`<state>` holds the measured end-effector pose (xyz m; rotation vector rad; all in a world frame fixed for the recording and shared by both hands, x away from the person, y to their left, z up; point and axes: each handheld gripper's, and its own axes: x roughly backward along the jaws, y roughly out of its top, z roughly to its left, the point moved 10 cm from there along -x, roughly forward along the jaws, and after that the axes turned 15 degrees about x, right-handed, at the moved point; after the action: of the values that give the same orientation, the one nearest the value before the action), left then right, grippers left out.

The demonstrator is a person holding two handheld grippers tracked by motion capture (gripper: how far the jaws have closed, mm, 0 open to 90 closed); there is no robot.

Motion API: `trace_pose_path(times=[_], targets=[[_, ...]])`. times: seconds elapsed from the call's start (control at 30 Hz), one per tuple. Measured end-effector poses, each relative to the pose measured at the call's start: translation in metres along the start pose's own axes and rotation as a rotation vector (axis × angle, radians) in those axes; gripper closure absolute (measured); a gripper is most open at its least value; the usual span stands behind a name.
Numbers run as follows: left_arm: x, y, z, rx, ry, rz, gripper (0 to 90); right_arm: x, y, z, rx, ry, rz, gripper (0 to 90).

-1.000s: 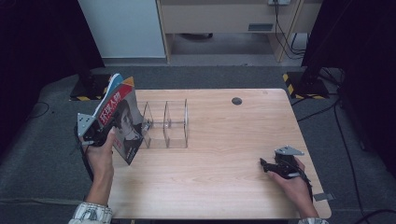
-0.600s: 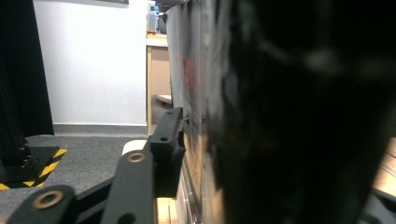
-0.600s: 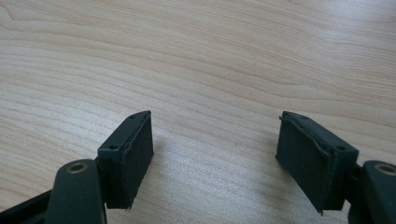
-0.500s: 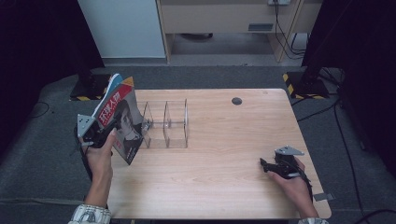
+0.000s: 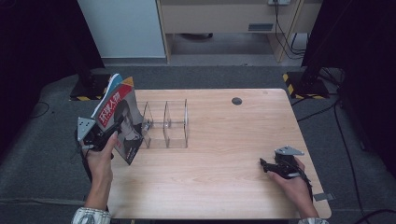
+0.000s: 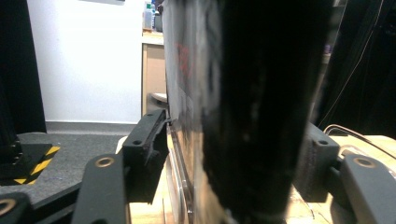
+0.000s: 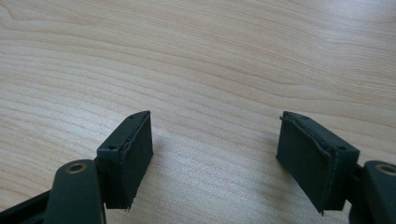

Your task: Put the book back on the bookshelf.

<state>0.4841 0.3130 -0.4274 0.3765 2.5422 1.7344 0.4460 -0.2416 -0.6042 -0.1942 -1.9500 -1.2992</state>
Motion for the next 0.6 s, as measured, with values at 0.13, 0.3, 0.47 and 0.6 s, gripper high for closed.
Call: trace_pose_path(times=[0.13,0.3,0.47,0.6], targets=[[0.002,-0.003,-0.001,-0.016,-0.003,0.008,31.6,0.000,0.000,0.000,0.004,0.000,0.001,26.5],[0.006,-0.007,-0.002,0.015,-0.028,0.022,24.2,0.000,0.000,0.000,0.005,0.004,0.002,26.0],[0.011,-0.007,-0.003,0.017,-0.044,0.021,18.1,0.000,0.000,0.001,0.006,0.005,0.002,25.7],[0.011,-0.009,-0.003,0.028,-0.043,0.030,16.3,0.000,0.000,0.001,0.006,0.005,0.002,25.6]])
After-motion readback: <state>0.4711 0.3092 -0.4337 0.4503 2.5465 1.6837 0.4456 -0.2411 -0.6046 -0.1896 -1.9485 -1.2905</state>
